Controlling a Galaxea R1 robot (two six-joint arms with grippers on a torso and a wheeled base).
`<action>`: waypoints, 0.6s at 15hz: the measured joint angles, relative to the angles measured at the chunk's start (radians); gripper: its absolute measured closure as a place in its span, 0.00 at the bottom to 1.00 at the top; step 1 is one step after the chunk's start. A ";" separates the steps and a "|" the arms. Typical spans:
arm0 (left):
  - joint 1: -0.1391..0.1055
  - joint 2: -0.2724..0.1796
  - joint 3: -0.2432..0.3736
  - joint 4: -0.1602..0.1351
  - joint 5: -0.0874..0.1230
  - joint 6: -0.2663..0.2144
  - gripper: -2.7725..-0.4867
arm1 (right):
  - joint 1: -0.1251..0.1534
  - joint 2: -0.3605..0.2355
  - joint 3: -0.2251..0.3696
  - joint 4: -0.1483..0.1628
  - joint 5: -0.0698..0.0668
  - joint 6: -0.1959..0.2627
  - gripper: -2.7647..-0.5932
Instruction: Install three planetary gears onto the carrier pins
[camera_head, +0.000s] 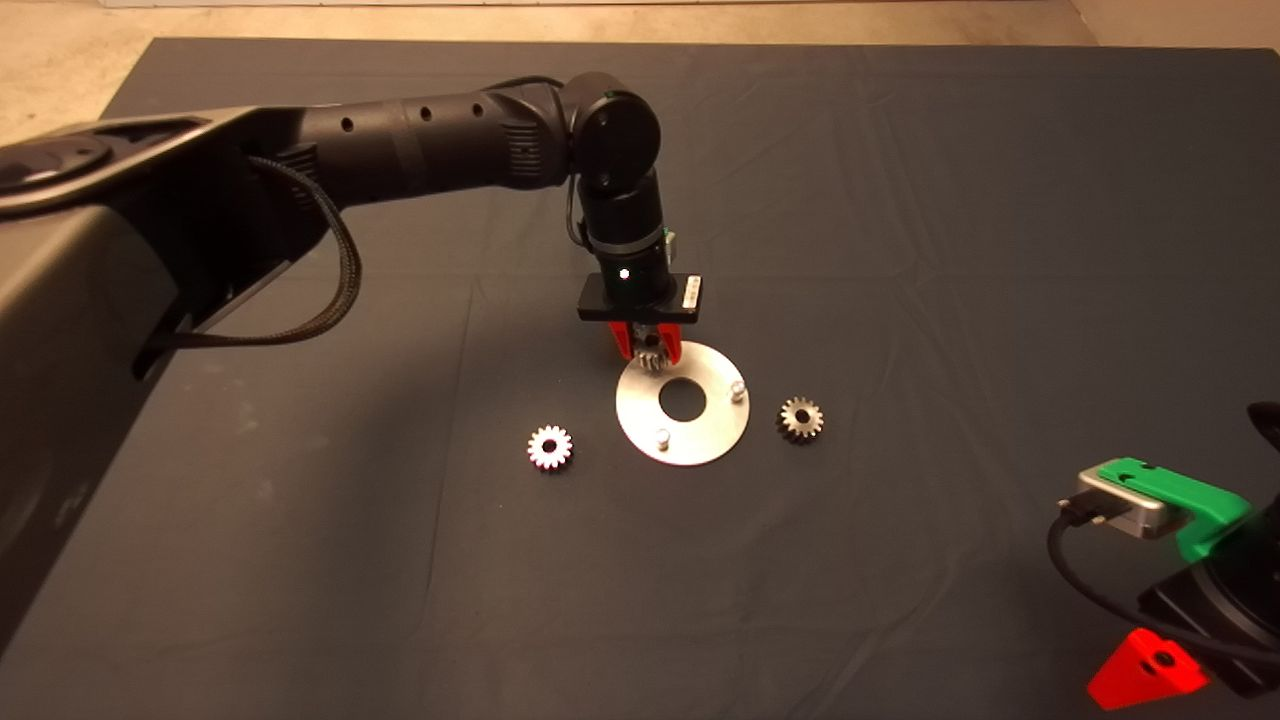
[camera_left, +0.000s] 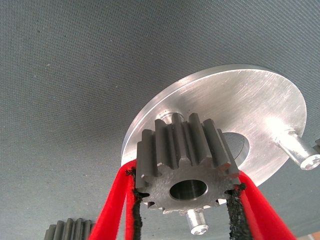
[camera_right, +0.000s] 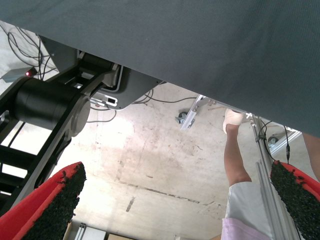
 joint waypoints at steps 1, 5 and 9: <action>0.000 0.000 0.000 0.000 0.000 0.001 0.81 | 0.000 0.000 0.000 0.000 0.000 0.000 0.01; 0.000 0.000 -0.002 0.000 0.000 0.001 0.77 | 0.000 0.000 0.000 0.000 0.000 0.000 0.01; 0.000 0.000 0.003 0.000 0.002 0.004 0.70 | 0.000 0.000 0.000 0.000 0.000 0.000 0.01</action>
